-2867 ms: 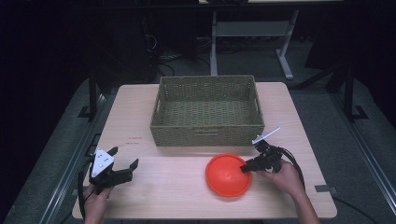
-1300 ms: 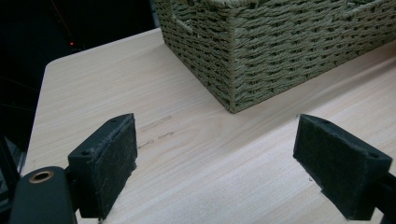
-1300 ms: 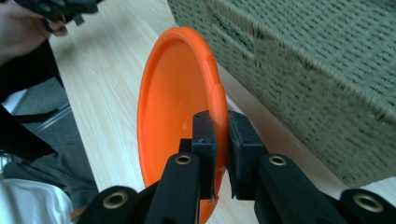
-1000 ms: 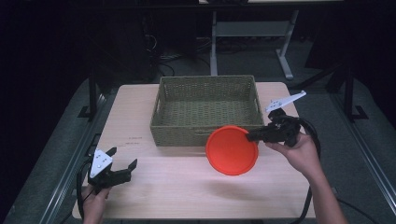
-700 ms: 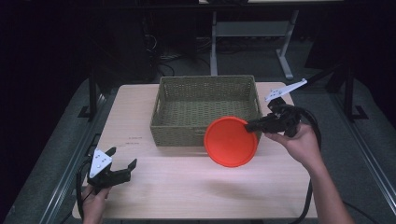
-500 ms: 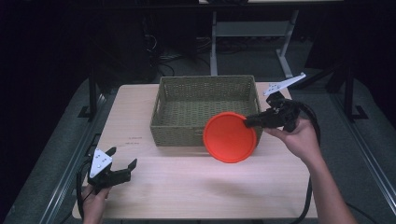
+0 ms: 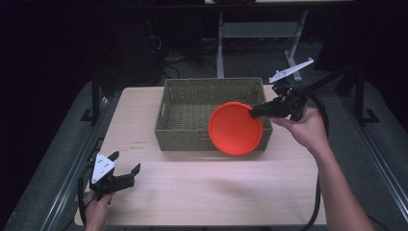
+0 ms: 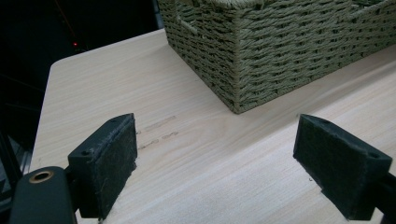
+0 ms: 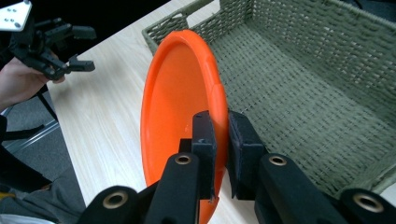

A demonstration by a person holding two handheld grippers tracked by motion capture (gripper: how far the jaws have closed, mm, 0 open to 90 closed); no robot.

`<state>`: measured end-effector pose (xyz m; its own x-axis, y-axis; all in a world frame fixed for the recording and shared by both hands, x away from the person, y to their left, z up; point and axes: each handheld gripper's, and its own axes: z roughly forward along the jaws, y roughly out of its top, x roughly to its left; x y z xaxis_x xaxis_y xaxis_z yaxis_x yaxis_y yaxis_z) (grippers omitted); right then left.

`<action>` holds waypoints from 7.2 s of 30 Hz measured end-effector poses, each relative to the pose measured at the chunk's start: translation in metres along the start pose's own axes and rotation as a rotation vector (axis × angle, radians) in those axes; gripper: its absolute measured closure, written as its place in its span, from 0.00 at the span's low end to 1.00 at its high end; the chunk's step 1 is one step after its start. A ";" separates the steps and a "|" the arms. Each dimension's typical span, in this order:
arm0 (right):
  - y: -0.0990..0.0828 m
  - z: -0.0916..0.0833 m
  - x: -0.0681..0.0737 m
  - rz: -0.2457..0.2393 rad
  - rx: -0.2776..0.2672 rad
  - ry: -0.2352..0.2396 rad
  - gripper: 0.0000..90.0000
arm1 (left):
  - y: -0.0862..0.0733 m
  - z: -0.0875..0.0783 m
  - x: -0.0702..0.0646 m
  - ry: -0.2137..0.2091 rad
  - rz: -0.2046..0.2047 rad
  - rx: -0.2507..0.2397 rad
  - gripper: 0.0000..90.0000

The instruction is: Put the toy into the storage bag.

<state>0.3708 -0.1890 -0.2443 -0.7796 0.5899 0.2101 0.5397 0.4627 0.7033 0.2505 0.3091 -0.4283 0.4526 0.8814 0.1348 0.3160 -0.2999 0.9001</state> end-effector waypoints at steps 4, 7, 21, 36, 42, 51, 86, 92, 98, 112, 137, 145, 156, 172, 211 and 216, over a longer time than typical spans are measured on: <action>0.009 -0.001 -0.003 0.003 -0.007 -0.009 0.91 | 0.000 0.000 -0.001 0.001 -0.001 0.001 0.14; 0.015 -0.001 -0.005 0.006 -0.004 -0.013 0.91 | 0.000 0.000 0.000 0.002 0.000 0.001 0.14; 0.040 0.002 -0.014 0.029 -0.007 -0.036 0.91 | 0.000 -0.001 0.000 0.003 0.001 0.001 0.14; 0.062 0.003 -0.037 0.069 -0.025 -0.062 0.91 | 0.000 0.003 0.000 0.000 0.005 0.008 0.14; 0.067 0.006 -0.049 0.101 -0.034 -0.081 0.91 | 0.001 0.002 0.001 0.000 0.010 0.004 0.14; 0.067 0.016 -0.063 0.148 -0.031 -0.110 0.91 | 0.000 0.001 0.003 0.006 0.005 0.003 0.14; 0.045 0.067 -0.105 0.280 0.021 -0.152 0.91 | 0.000 -0.002 0.004 0.013 0.001 0.003 0.14; 0.040 0.076 -0.107 0.300 0.035 -0.148 0.91 | 0.000 -0.002 0.003 0.007 0.011 0.004 0.14; 0.035 0.082 -0.109 0.300 0.051 -0.156 0.91 | -0.001 -0.002 0.003 0.007 0.010 0.004 0.14; 0.024 0.086 -0.114 0.329 0.046 -0.142 0.91 | 0.000 -0.003 0.003 0.012 0.010 0.001 0.14; 0.012 0.128 -0.113 0.318 0.161 -0.126 0.91 | -0.001 -0.004 0.003 0.015 0.008 0.002 0.14; 0.012 0.140 -0.110 0.303 0.217 -0.120 0.91 | 0.000 -0.004 0.003 0.009 0.009 0.002 0.14; 0.006 0.140 -0.115 0.321 0.250 -0.121 0.89 | 0.000 -0.004 0.003 0.013 0.012 0.000 0.14; -0.007 0.129 -0.125 0.383 0.217 -0.066 0.66 | 0.000 -0.004 0.002 0.020 0.013 0.001 0.14; -0.011 0.107 -0.102 0.351 0.139 0.046 0.38 | 0.001 -0.004 -0.003 0.015 0.032 0.003 0.14; -0.014 0.101 -0.097 0.344 0.132 0.061 0.35 | 0.001 -0.005 -0.003 0.016 0.032 0.002 0.14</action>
<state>0.4707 -0.1856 -0.3429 -0.5608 0.6872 0.4618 0.8066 0.3276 0.4921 0.2453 0.3081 -0.4258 0.4493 0.8770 0.1700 0.3036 -0.3288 0.8943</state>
